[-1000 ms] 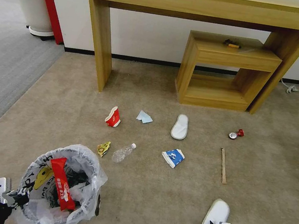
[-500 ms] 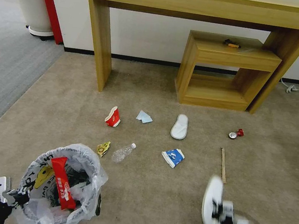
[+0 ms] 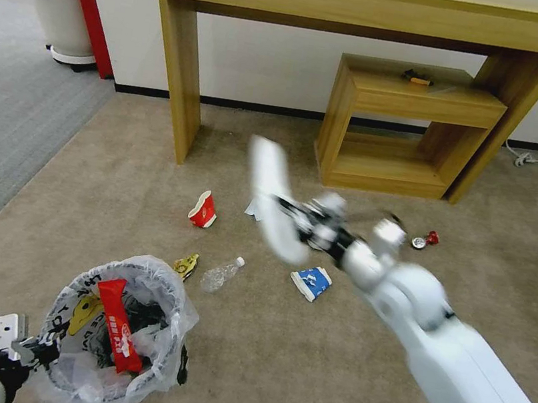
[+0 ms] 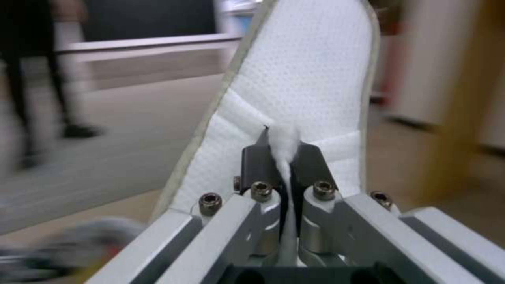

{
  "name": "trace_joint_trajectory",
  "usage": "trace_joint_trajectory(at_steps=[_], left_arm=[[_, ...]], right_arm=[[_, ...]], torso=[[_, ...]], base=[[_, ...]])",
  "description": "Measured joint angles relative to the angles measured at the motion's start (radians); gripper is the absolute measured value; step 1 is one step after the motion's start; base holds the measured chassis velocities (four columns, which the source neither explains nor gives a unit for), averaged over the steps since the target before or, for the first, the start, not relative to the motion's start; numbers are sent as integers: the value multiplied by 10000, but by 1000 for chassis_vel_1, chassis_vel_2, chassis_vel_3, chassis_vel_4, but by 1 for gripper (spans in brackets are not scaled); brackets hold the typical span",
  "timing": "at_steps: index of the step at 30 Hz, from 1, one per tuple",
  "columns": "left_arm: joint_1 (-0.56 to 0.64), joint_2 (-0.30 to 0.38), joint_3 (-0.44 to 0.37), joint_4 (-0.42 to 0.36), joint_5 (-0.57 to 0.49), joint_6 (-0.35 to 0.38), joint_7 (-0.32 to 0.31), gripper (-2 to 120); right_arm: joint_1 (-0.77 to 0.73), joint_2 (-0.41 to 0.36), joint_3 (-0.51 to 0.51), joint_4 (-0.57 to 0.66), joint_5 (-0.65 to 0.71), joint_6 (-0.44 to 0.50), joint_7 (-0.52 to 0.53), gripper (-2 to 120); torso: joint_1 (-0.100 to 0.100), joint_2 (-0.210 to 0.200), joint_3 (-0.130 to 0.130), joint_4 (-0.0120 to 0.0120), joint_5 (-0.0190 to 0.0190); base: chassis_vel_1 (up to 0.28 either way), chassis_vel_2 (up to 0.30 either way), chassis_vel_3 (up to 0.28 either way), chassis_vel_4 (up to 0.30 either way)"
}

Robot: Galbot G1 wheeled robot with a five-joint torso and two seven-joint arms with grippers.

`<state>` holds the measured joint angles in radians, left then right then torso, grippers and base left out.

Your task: Pick up the trash bin and place the garbage on the floor into it.

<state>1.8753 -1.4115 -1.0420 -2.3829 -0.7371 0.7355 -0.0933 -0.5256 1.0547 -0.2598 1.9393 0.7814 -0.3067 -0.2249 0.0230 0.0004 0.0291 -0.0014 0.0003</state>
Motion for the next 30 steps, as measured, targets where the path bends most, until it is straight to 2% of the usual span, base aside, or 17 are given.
trace_joint_trajectory(at_steps=[1, 4, 5, 8, 11, 18, 21, 22, 25, 26, 29, 30], left_arm=[[0, 0, 0, 0, 0, 0, 0, 0], [-48, 126, 114, 13, 0, 0, -136, 0], [-48, 126, 114, 13, 0, 0, -136, 0], [-80, 248, 231, 12, -24, 0, -319, 0], [-81, 288, 269, -1, -49, 0, -366, 0], [-81, 302, 257, -34, -137, 0, -432, 0], [-89, 303, 266, -35, -141, 0, -433, 0], [-89, 303, 266, -35, -141, 0, -433, 0], [-127, 336, 266, -42, -166, 0, -441, 0], [-127, 336, 266, -42, -166, 0, -441, 0], [-142, 348, 257, -64, -193, 0, -447, 0], [-142, 348, 257, -64, -193, 0, -447, 0]], right_arm=[[0, 0, 0, 0, 0, 0, 0, 0], [731, 1164, -1770, -100, -89, -14, 123, 0], [731, 1164, -1770, -100, -89, -14, 123, 0], [879, 2062, -3213, -407, -468, 55, 292, 0], [752, 2316, -3717, -640, -816, 94, 312, 0], [368, 2247, -4202, -1055, -2306, 567, 138, 3], [131, 2137, -4330, -1314, -3081, 1064, 113, 16], [131, 2137, -4330, -1314, -3081, 1064, 113, 16], [-148, 1973, -4296, -1382, -3455, 1227, 113, 31], [-148, 1973, -4296, -1382, -3455, 1227, 113, 31], [-455, 1853, -4125, -1423, -3700, 1306, 163, 44], [-455, 1853, -4125, -1423, -3700, 1306, 163, 44]], torso=[[0, 0, 0, 0, 0], [0, 1, -2, -2, -5], [0, 1, -2, -2, -5], [-1, 0, -2, -3, -3], [-1, 1, -3, -4, -5], [-1, 1, -3, -6, -2], [-2, 1, -3, -6, -1], [-2, 1, -3, -6, -1], [-2, 1, -3, -6, -1], [-2, 1, -3, -6, -1], [-2, 2, -3, -6, 1], [-2, 2, -3, -6, 1]], base=[[0, 0, 0, 0], [0, 0, 0, 0], [0, 0, 0, 0], [0, 0, 0, 0], [0, 0, 0, 0], [0, 0, 0, 0], [0, 0, 0, 0], [0, 0, 0, 0], [0, 0, 0, 0], [0, 0, 0, 0], [0, 0, 0, 0], [0, 0, 0, 0]])
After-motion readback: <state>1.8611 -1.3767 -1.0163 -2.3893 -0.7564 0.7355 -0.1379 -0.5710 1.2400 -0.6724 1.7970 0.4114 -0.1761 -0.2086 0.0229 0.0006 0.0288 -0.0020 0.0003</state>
